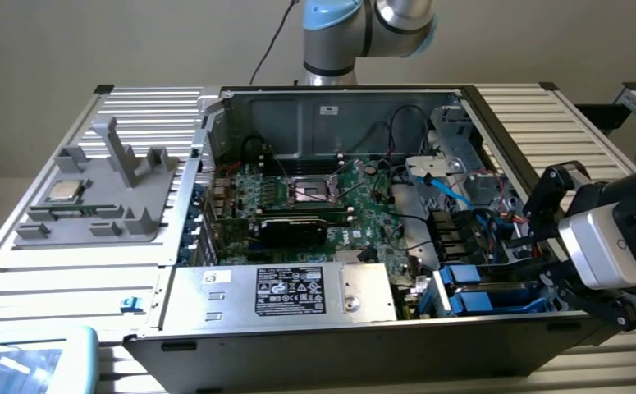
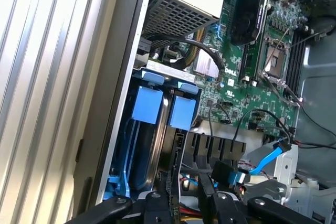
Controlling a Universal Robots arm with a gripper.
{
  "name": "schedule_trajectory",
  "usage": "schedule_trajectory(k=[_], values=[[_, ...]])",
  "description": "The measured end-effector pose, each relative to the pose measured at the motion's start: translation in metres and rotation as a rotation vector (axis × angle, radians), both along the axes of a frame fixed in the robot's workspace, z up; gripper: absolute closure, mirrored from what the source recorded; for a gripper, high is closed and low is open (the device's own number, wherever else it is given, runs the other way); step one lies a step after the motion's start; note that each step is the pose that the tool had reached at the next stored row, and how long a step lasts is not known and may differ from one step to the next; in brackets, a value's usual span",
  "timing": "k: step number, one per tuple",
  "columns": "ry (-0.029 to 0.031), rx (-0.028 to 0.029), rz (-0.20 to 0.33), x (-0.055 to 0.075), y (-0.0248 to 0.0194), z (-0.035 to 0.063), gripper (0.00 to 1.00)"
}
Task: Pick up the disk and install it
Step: 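Insert the first disk wire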
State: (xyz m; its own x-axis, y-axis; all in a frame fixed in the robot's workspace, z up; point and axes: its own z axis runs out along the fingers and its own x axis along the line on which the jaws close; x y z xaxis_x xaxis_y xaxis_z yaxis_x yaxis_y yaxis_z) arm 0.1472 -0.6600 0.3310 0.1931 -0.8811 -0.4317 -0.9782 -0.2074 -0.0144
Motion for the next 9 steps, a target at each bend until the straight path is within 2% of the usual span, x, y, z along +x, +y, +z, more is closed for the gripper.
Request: schedule_trajectory(k=[1, 2, 4, 6, 9], values=[[0.0019, 0.005, 0.0, 0.0001, -0.0007, -0.0001, 0.66], [0.0039, 0.0077, 0.0, 0.0002, -0.001, -0.0001, 0.66], [0.0093, 0.0109, 0.0, 0.0005, -0.0015, -0.0002, 0.66], [0.0154, 0.0118, 0.0, 0.0007, -0.0015, -0.0005, 0.66], [0.0288, 0.0122, 0.0, 0.0011, -0.0017, -0.0008, 0.69]])
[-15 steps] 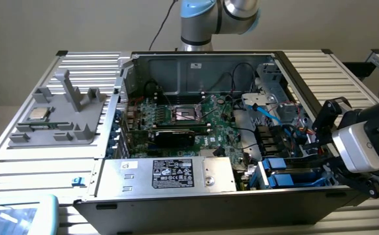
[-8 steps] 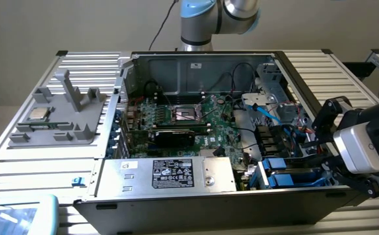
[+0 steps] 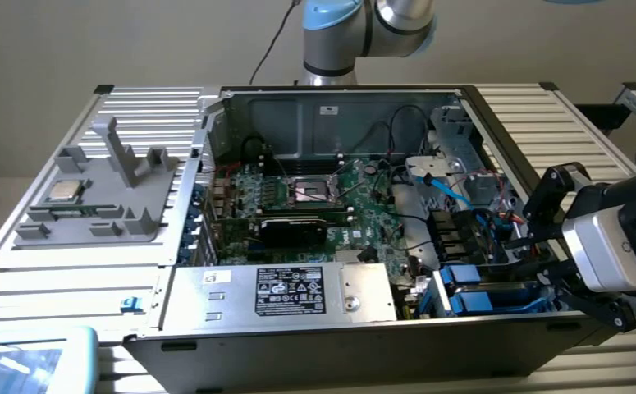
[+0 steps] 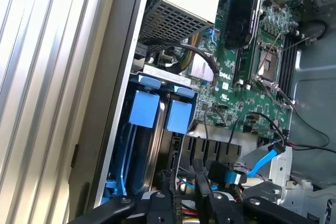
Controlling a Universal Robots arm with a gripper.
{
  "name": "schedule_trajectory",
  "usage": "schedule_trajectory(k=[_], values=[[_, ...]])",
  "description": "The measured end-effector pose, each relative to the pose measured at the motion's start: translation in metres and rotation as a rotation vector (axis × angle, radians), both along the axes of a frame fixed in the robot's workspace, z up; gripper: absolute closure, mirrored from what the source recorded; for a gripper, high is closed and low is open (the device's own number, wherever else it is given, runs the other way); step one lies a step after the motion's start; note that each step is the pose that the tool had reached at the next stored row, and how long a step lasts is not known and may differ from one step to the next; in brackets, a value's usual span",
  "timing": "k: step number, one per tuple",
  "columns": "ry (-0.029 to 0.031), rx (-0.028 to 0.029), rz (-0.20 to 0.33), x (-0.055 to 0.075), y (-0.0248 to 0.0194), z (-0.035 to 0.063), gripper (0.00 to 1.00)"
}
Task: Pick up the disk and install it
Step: 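Insert the first disk wire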
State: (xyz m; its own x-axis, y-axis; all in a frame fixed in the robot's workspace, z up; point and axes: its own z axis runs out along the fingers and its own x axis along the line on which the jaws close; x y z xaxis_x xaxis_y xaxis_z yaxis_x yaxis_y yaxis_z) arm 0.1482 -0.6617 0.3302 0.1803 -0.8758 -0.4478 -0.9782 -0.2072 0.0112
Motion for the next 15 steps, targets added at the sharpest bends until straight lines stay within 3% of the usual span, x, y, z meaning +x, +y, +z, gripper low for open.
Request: schedule_trajectory(k=[2, 6, 12, 13, 15], values=[[0.011, 0.0005, 0.0, 0.0006, -0.0002, -0.0002, 0.82], [0.0307, 0.0005, 0.0, 0.0008, -0.0002, -0.0002, 0.85], [0.0314, -0.0016, 0.0, 0.0009, -0.0001, 0.0014, 0.85], [0.0314, -0.0064, 0.0, 0.0009, 0.0005, 0.0037, 0.85], [0.0313, -0.0222, 0.0, 0.0009, 0.0032, 0.0087, 0.85]])
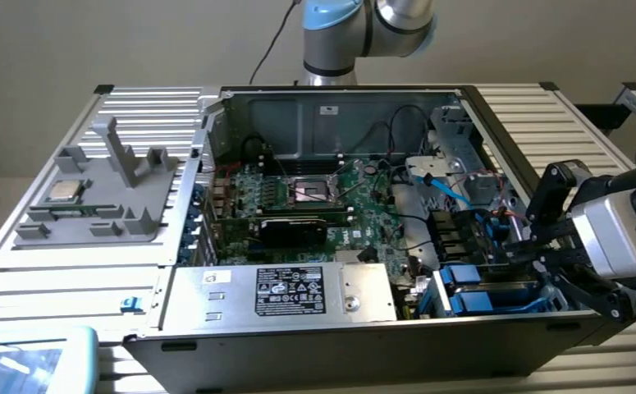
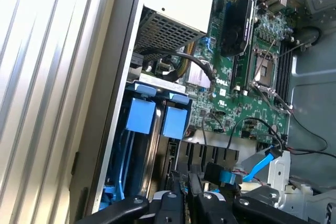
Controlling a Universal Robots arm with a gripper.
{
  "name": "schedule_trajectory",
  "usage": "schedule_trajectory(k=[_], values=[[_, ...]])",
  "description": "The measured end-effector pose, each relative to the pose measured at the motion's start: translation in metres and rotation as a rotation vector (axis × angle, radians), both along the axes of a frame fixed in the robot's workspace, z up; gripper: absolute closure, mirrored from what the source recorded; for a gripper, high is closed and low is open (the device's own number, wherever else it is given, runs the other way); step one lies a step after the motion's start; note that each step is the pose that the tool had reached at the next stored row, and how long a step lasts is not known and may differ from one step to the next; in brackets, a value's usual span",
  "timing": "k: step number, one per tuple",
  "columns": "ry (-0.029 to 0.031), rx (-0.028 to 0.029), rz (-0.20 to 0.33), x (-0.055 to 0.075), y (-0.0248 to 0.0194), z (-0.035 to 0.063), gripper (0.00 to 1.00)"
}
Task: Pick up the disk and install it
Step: 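Insert the first disk wire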
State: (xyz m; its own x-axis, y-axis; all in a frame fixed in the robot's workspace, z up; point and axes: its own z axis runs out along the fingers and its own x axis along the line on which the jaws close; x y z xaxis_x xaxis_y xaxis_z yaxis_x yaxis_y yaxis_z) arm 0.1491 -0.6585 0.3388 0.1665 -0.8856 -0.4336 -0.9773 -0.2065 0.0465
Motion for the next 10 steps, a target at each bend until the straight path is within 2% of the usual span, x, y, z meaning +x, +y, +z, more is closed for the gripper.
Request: schedule_trajectory(k=[2, 4, 8, 10], values=[[0.0, -0.0166, 0.001, 0.0, 0.0028, 0.0043, 0.85], [0.0001, -0.037, 0.001, 0.0, 0.0061, 0.0072, 0.85], [0.0, -0.0823, 0.001, 0.0, 0.0138, 0.0118, 0.85], [0.0001, -0.1066, 0.001, 0.0, 0.0184, 0.014, 0.85]])
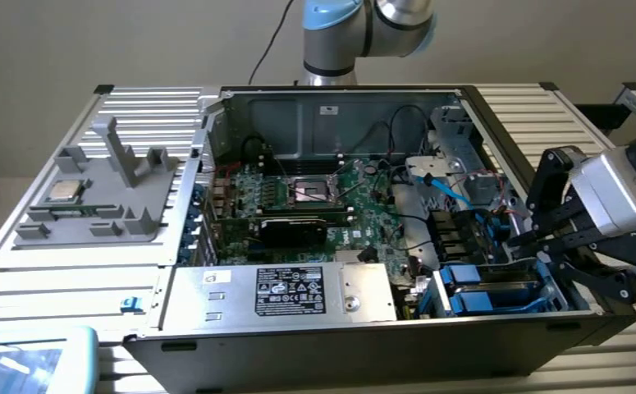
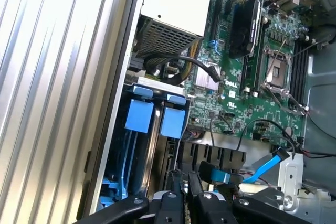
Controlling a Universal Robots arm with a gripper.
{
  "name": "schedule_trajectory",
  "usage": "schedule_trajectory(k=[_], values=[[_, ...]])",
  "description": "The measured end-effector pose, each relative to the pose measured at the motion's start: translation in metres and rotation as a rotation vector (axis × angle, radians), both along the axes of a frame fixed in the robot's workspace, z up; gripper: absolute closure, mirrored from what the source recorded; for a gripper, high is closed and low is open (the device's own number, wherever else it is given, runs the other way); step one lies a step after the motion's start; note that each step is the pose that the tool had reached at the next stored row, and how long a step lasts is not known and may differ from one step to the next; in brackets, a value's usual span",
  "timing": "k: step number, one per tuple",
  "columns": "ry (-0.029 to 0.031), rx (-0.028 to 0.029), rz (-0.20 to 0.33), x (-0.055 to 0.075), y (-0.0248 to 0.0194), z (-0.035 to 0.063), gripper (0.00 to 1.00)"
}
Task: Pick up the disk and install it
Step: 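Insert the first disk wire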
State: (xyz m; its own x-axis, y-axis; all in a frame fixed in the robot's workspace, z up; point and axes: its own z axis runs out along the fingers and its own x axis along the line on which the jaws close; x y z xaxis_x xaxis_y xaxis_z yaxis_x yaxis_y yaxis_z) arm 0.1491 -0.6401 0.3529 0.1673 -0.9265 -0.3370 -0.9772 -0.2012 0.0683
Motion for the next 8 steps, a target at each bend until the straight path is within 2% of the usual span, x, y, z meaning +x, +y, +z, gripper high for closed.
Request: schedule_trajectory(k=[2, 5, 8], values=[[0.0, -0.0263, 0.0, 0.0, 0.0042, 0.0019, 0.85], [0.0, -0.0733, 0.0, 0.0, 0.0099, 0.0038, 0.85], [0.0, -0.1131, 0.0, 0.0, 0.0161, 0.0066, 0.85]])
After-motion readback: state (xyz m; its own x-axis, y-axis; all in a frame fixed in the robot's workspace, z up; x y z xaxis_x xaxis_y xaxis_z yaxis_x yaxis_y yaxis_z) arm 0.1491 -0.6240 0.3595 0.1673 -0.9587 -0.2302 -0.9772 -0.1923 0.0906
